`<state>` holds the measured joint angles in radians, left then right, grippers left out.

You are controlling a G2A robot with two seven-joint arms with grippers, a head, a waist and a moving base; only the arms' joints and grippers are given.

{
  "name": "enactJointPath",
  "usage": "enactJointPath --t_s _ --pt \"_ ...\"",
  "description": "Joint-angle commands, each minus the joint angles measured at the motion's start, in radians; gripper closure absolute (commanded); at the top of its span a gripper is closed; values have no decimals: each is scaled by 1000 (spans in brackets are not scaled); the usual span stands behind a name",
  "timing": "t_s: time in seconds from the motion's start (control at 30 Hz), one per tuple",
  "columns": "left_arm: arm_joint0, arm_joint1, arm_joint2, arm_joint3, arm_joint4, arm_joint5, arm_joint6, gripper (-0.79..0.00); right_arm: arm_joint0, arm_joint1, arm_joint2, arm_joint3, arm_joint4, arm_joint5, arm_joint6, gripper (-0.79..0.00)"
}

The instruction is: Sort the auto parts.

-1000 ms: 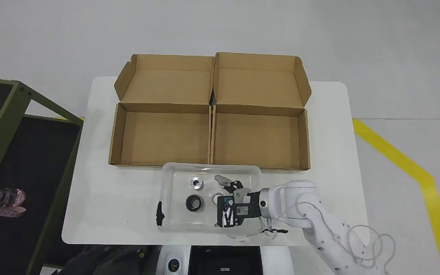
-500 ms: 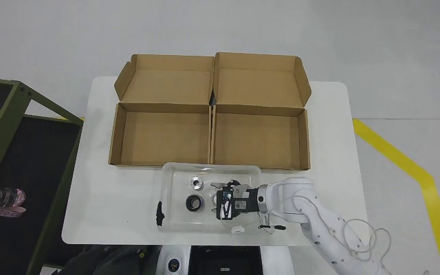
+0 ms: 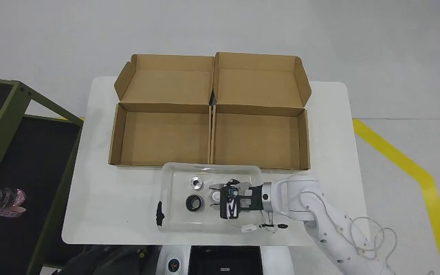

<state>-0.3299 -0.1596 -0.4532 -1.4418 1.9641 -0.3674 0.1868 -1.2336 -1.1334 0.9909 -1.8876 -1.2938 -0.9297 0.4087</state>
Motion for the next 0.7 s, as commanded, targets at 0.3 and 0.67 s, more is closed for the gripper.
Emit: enactJointPath --t_s 0.3,0.67 --pt "0 0 0 0 0 0 0 -785 -6 15 41 -101 54 -20 -4 0" --pt "0 0 0 0 0 0 0 -785 31 19 85 -106 135 23 -65 0"
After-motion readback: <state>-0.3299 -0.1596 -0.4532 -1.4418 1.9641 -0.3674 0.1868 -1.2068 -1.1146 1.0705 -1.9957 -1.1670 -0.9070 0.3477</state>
